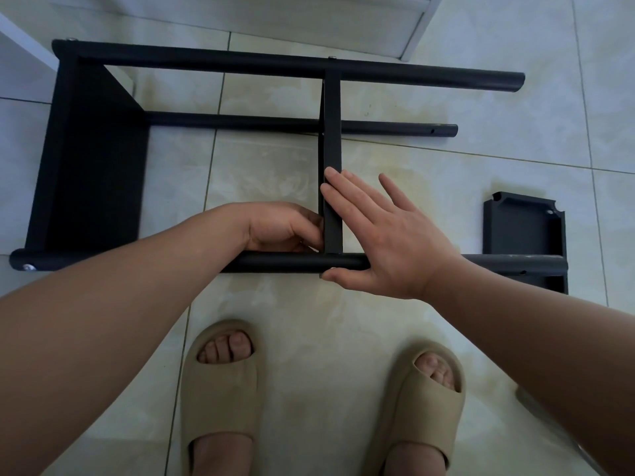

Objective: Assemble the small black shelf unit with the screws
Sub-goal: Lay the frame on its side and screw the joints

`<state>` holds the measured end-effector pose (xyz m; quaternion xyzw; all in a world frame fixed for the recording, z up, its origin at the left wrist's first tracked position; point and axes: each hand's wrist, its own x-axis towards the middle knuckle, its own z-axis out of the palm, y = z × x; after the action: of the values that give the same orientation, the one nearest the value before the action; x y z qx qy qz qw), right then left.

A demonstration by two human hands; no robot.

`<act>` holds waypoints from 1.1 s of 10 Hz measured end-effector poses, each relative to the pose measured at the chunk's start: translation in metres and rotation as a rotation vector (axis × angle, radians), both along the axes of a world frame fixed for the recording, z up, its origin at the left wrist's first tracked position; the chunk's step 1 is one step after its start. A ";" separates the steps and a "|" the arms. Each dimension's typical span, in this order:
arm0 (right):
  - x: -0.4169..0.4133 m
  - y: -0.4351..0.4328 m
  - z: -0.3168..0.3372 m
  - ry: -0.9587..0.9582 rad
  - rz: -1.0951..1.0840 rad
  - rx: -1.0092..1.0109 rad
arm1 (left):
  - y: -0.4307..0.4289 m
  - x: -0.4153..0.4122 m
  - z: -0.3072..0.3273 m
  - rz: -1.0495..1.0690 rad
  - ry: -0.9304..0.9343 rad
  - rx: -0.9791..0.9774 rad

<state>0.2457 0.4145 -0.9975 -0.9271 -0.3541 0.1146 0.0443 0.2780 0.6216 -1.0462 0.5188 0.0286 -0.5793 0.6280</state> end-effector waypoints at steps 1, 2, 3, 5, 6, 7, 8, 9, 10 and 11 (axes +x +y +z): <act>0.000 0.000 0.001 0.007 0.001 -0.011 | -0.002 0.000 0.001 0.010 0.010 -0.003; 0.000 0.001 0.001 0.009 0.003 -0.015 | -0.002 -0.001 0.001 -0.030 -0.050 0.072; 0.000 0.001 0.002 0.014 0.001 -0.010 | 0.000 -0.001 0.000 -0.030 -0.069 0.121; 0.000 0.000 0.002 0.023 -0.002 -0.004 | -0.001 0.000 0.001 0.007 -0.032 0.051; 0.000 0.000 0.002 0.022 -0.001 -0.010 | -0.002 0.000 0.005 0.018 -0.004 0.004; 0.000 0.000 0.002 0.024 -0.001 -0.011 | -0.002 -0.001 0.004 -0.016 -0.023 0.039; 0.000 0.000 0.002 0.027 -0.002 -0.011 | -0.001 -0.002 0.003 -0.057 -0.080 0.109; 0.000 0.001 0.002 0.031 -0.006 -0.003 | 0.000 -0.001 0.002 -0.024 -0.068 0.110; 0.000 0.001 0.002 0.031 -0.006 0.000 | 0.000 -0.001 0.002 -0.011 -0.051 0.065; 0.000 0.001 0.002 0.030 -0.008 0.002 | -0.001 -0.001 0.003 0.016 -0.035 0.037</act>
<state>0.2455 0.4151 -0.9951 -0.9267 -0.3496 0.1278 0.0509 0.2766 0.6203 -1.0432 0.5401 0.0326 -0.5645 0.6234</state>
